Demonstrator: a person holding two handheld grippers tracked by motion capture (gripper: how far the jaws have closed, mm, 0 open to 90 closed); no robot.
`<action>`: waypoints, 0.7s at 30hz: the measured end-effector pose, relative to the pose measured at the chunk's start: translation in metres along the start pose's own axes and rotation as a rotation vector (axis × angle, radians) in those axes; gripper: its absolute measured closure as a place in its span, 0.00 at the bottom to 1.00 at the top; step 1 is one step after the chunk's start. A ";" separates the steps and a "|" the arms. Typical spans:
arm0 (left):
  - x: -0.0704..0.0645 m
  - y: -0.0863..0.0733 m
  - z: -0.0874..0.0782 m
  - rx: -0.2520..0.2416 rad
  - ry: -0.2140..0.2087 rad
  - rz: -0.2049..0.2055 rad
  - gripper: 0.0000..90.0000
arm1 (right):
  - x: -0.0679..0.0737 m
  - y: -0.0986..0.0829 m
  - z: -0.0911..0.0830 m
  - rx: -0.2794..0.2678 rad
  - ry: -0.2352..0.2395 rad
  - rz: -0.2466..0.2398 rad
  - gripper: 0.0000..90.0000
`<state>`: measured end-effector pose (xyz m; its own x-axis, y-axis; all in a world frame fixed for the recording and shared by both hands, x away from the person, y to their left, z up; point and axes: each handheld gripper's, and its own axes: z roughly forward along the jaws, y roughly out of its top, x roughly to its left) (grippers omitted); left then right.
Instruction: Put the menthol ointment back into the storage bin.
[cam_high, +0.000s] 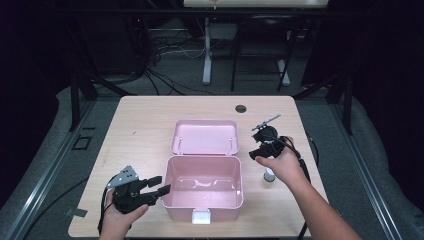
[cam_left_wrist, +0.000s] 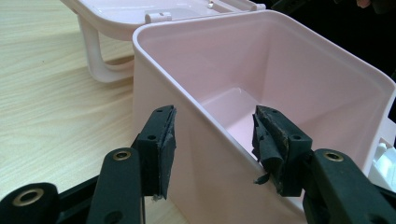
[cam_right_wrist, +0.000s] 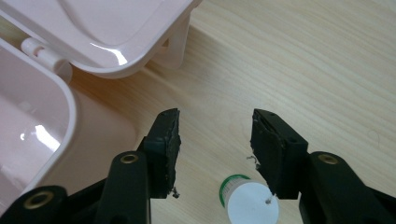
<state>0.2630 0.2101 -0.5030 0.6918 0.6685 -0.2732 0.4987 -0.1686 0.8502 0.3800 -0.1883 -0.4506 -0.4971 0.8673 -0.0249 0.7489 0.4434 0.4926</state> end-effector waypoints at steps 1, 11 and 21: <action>0.000 0.000 0.000 0.000 0.000 -0.001 0.55 | -0.001 0.000 0.000 0.007 -0.001 0.001 0.57; 0.000 0.000 -0.001 0.003 0.002 0.001 0.55 | -0.007 0.000 0.006 0.081 -0.003 0.007 0.53; 0.000 0.000 -0.001 0.003 0.002 0.000 0.55 | -0.012 0.000 0.009 0.111 -0.005 0.000 0.52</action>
<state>0.2630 0.2109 -0.5027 0.6907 0.6700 -0.2719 0.5001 -0.1711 0.8489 0.3900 -0.1967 -0.4577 -0.4954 0.8682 -0.0295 0.7929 0.4658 0.3930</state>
